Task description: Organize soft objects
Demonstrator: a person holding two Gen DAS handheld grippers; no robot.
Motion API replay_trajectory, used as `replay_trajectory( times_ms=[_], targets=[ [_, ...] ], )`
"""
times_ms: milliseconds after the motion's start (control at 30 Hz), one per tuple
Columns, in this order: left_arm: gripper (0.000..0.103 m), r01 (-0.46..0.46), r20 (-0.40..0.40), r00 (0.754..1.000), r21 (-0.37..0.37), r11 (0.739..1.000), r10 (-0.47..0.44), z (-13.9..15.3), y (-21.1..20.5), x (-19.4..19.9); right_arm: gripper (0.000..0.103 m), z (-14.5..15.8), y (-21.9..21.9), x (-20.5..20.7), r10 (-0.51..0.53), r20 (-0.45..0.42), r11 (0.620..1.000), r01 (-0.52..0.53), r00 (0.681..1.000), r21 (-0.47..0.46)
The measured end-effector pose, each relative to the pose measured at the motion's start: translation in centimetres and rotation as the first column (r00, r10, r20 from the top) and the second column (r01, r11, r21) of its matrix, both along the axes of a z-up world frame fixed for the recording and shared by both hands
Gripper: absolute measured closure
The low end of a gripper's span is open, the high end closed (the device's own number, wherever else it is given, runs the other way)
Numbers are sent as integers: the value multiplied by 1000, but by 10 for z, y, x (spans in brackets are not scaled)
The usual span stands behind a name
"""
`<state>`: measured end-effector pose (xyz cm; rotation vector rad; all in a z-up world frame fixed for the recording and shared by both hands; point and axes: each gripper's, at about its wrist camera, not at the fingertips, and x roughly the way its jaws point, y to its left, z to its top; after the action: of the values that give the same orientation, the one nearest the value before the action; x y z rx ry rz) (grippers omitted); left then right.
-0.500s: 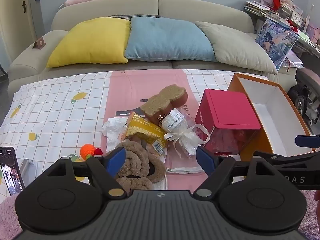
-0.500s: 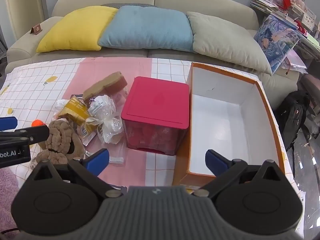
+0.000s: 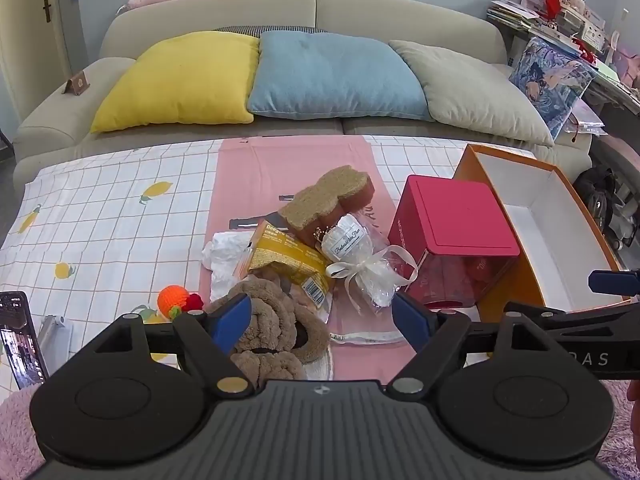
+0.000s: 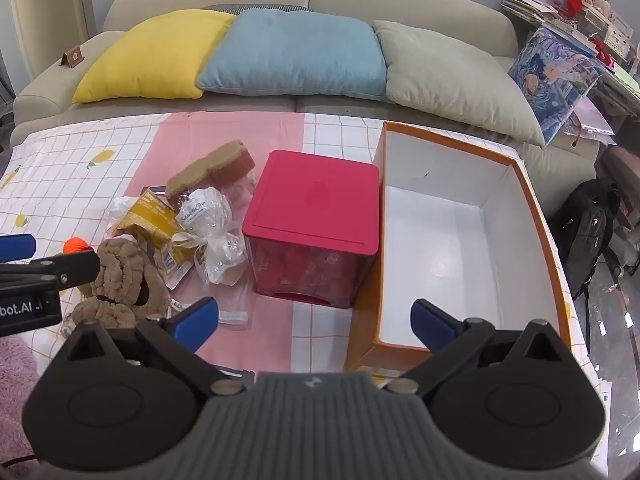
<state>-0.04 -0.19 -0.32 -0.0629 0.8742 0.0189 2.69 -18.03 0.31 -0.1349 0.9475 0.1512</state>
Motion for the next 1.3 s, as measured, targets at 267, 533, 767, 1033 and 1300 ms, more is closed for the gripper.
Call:
replay_trajectory(
  times_ms=[267, 533, 767, 1033, 1300],
  targets=[
    [12, 6, 3, 1000, 0, 1000, -6, 1, 1, 0, 3, 2, 0, 0, -12, -11, 1000, 12, 1000, -5],
    [17, 14, 2, 1000, 2, 1000, -14, 2, -1, 0, 3, 1, 0, 1, -13, -12, 1000, 13, 1000, -8],
    [18, 17, 8, 1000, 22, 1000, -17, 3, -4, -1, 3, 2, 0, 1, -14, -11, 1000, 14, 1000, -9],
    [18, 16, 10, 1000, 20, 1000, -16, 4, -2, -1, 3, 2, 1, 0, -13, -8, 1000, 13, 1000, -11],
    [18, 21, 10, 1000, 13, 1000, -21, 5, -2, -1, 3, 4, 2, -1, -6, 0, 1000, 6, 1000, -17]
  ],
)
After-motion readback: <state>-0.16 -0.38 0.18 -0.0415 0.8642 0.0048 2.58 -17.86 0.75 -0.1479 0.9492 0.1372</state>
